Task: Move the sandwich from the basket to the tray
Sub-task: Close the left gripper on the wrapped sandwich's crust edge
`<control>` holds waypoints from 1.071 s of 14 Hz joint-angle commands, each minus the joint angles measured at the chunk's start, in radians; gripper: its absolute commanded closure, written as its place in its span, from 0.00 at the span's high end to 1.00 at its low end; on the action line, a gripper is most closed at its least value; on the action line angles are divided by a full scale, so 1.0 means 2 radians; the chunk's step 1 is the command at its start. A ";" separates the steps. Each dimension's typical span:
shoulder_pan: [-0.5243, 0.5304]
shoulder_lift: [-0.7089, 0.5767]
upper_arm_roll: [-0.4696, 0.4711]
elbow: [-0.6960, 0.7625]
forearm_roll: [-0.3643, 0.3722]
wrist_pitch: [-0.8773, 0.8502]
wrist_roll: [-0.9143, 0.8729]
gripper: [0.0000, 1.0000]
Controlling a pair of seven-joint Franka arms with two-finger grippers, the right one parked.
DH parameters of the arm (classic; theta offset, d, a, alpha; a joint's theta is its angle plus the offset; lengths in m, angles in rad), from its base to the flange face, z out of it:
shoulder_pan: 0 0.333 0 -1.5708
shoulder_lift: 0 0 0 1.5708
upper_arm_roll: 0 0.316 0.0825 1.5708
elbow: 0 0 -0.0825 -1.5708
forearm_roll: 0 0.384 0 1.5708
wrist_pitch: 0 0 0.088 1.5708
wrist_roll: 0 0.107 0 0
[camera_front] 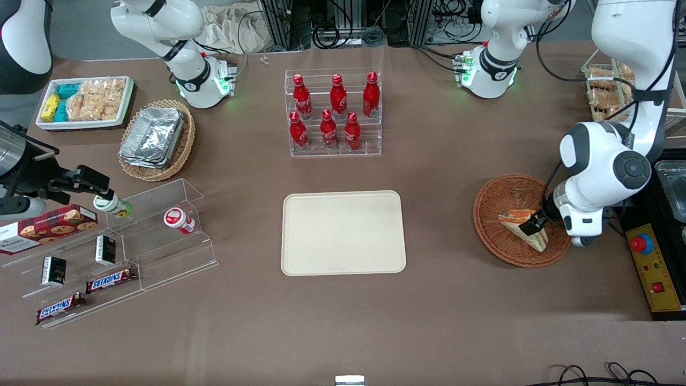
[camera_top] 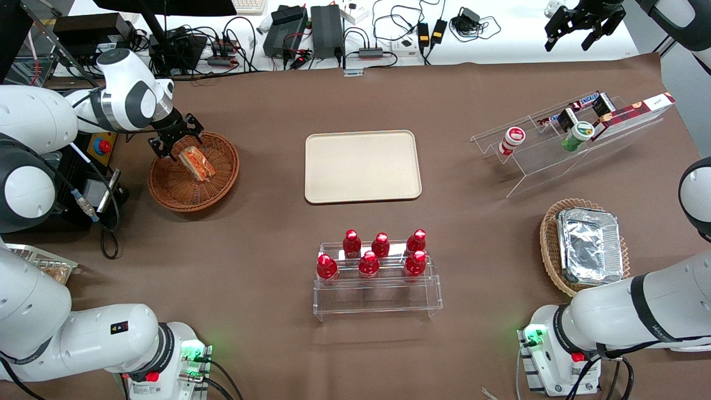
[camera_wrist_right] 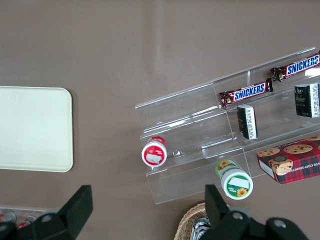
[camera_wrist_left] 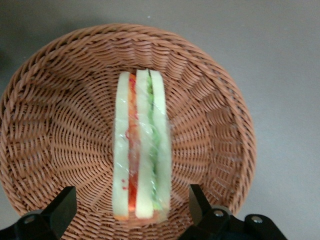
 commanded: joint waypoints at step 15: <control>0.013 0.030 -0.007 0.007 -0.004 0.028 -0.037 0.12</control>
